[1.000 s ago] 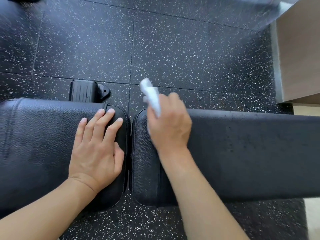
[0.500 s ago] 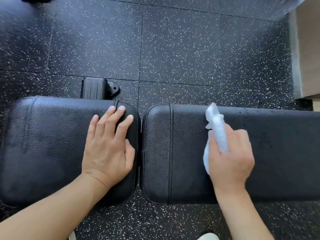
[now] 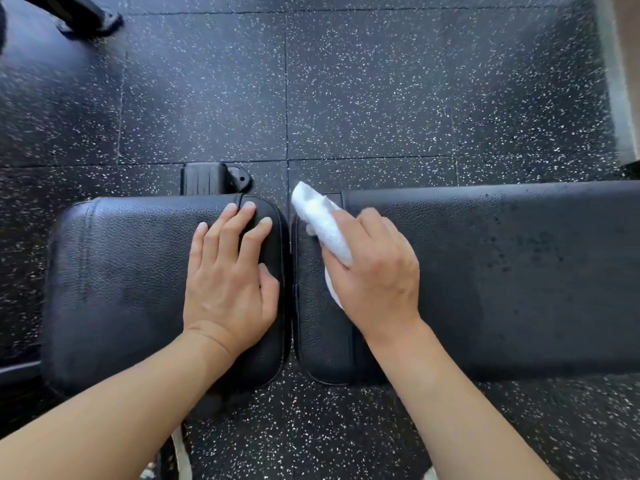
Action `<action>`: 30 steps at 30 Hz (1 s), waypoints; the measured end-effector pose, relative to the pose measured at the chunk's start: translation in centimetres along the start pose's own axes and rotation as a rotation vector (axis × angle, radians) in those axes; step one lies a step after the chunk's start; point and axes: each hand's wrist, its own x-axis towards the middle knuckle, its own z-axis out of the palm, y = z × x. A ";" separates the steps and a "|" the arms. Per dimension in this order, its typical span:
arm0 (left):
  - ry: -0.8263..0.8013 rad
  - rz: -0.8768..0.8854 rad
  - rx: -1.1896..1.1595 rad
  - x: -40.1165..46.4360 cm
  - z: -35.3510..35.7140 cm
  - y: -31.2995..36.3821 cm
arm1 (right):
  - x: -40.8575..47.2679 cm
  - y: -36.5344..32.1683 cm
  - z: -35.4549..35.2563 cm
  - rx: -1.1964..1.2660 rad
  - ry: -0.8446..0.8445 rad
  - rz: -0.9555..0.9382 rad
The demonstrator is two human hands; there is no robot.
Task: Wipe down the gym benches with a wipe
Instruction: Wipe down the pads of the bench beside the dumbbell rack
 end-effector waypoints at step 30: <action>0.022 0.002 -0.045 -0.3 0.1 -0.4 | -1.5 8.7 -5.5 -0.386 -0.031 0.218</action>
